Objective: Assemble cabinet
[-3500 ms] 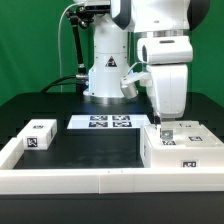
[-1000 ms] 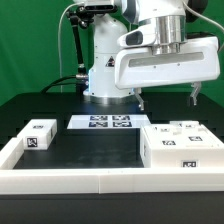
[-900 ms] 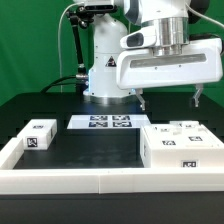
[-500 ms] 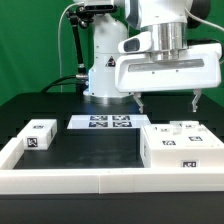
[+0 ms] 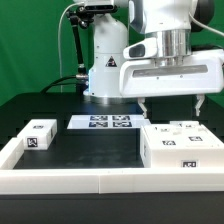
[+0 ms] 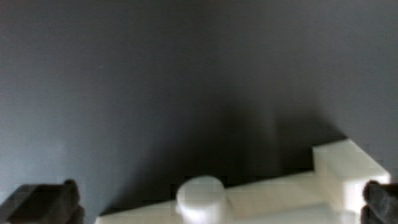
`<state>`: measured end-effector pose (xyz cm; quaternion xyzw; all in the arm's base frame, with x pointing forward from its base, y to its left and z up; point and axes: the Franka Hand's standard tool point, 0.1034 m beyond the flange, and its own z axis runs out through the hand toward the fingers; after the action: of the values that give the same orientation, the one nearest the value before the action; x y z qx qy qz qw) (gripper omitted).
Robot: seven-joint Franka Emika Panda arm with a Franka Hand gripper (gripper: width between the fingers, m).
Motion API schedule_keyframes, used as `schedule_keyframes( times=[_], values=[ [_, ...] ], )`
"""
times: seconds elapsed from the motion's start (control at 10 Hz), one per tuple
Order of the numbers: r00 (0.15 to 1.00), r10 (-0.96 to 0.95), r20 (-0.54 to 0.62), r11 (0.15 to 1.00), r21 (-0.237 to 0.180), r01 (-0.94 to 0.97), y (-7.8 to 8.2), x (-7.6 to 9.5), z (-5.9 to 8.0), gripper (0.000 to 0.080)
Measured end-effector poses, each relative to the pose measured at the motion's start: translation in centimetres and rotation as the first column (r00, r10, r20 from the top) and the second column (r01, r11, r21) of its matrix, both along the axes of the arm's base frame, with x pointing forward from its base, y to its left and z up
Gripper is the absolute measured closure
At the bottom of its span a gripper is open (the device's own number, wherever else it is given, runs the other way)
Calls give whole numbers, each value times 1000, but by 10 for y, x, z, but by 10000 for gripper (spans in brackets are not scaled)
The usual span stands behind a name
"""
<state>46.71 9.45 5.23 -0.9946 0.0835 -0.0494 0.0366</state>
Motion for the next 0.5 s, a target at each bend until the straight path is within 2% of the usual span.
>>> schedule_keyframes(
  times=[0.2,0.3,0.5],
  values=[
    [1000,14,8,1000,-12,-14,-1,-1,-4,3],
    [1000,14,8,1000,-14,-14,-8,1,-6,3],
    [1000,17,8,1000,-14,-17,-7,1,-6,3]
  ],
)
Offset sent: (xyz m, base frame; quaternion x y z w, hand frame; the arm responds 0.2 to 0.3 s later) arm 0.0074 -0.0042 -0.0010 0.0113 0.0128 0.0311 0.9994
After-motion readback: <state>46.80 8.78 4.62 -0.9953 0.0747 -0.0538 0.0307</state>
